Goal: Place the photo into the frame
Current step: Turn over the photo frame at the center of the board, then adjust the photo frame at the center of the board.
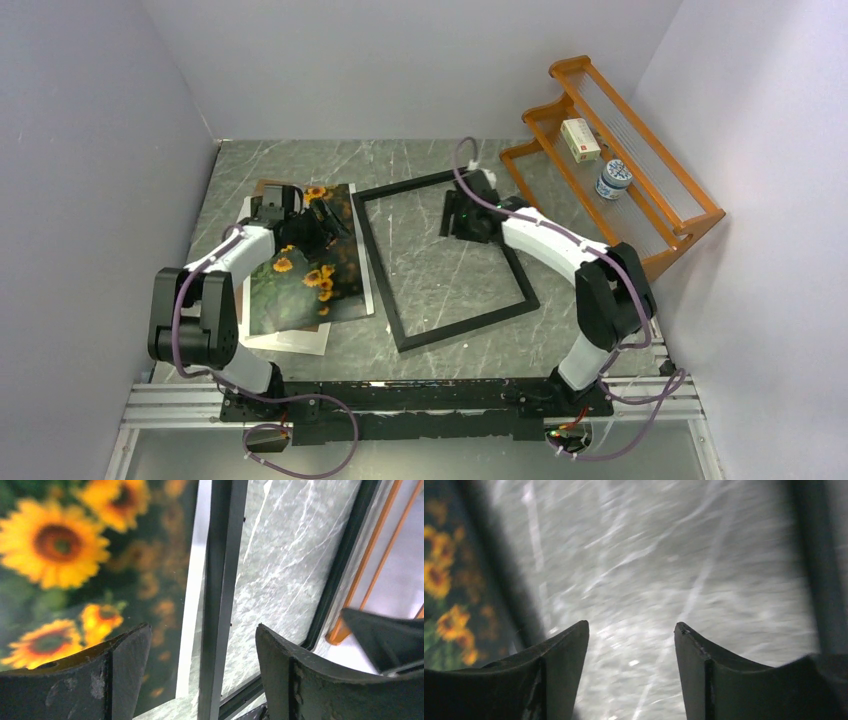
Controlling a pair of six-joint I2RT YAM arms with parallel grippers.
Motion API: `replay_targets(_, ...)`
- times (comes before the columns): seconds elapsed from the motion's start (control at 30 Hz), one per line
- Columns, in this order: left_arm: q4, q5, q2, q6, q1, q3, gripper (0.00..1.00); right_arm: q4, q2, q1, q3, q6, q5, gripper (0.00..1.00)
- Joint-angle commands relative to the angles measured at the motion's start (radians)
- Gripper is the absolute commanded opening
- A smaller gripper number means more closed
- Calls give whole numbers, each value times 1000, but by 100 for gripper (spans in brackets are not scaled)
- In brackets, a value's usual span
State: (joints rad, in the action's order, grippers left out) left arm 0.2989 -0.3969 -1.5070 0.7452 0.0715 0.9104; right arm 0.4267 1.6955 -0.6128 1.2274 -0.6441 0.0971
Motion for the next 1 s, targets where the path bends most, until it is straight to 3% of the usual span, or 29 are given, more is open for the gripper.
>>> replay_targets(0.0,-33,-22,-44,-12,68,42,79,25,-42,89,-60,116,167,71)
replay_targets(0.1,-25,22,-82,-10,104,67,77,52,-52,140,-90,160,253,79)
replay_targets(0.23,44,108,-164,-32,147,143,77,39,-66,197,-141,220,322,81)
replay_targets(0.5,37,80,-279,-26,180,232,72,42,-30,264,-184,225,293,83)
replay_targets(0.67,61,57,-346,-35,193,306,63,61,-6,292,-191,171,264,78)
replay_targets(0.97,62,60,-419,-38,209,376,59,9,-52,375,-299,133,67,65)
